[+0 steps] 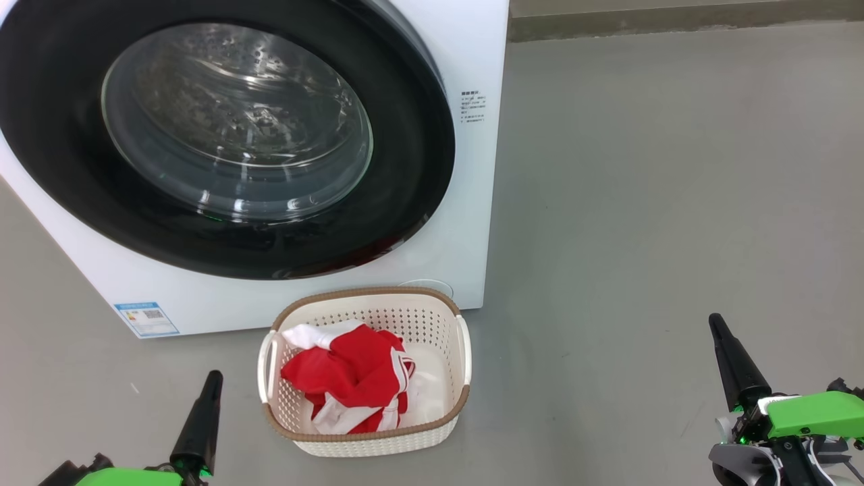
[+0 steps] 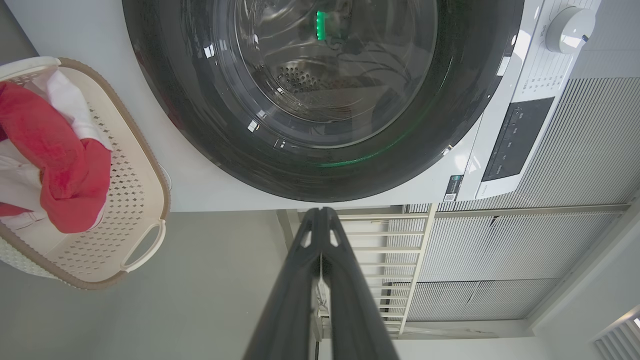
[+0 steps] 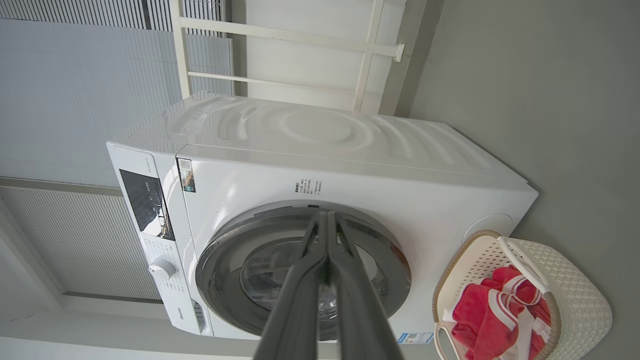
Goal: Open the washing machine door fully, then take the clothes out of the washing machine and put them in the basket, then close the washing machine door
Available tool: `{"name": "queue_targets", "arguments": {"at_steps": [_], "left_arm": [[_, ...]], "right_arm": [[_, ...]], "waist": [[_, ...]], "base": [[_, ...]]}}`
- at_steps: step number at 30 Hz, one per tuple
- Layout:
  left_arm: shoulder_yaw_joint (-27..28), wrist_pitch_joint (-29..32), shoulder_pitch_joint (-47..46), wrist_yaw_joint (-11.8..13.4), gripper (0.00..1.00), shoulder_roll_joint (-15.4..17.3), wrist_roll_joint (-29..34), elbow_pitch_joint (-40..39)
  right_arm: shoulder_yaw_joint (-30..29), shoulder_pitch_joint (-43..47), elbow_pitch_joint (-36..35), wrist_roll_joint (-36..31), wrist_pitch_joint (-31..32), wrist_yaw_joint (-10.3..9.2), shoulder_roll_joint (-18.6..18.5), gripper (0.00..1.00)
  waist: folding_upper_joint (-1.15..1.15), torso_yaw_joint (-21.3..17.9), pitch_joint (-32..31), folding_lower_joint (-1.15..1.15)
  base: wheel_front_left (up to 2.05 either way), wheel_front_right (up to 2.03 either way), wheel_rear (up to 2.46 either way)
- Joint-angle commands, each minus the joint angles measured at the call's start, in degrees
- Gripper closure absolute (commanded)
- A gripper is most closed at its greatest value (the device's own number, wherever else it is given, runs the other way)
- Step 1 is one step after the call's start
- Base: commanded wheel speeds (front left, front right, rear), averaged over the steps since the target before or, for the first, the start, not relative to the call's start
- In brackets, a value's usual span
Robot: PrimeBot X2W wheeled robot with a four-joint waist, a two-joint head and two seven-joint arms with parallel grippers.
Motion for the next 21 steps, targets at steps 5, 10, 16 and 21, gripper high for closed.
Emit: {"name": "queue_targets", "arguments": {"at_steps": [5,10,16,21], "left_arm": [[1.9,0.4,-2.3,-0.4,1.0,0.7,-0.4,-1.2],[1.9,0.4,-2.3,-0.4,1.0,0.7,-0.4,-1.2],[1.9,0.4,-2.3,-0.4,1.0,0.7,-0.4,-1.2],[1.9,0.4,-2.3,-0.4,1.0,0.7,-0.4,-1.2]], "right_arm": [[1.0,-2.5,-1.4,0.2,0.3,-0.04,-0.8,1.0],[1.0,-2.5,-1.4,0.2,0.3,-0.04,-0.8,1.0],[1.0,-2.5,-1.4,0.2,0.3,-0.04,-0.8,1.0],[1.0,-2.5,-1.4,0.2,0.3,-0.04,-0.8,1.0]], "waist": [[0.0,0.0,0.0,0.0],[0.0,0.0,0.0,0.0],[0.0,0.0,0.0,0.0],[0.0,0.0,0.0,0.0]], "base": [[0.0,0.0,0.0],[0.0,0.0,0.0],[0.0,0.0,0.0],[0.0,0.0,0.0]]}}
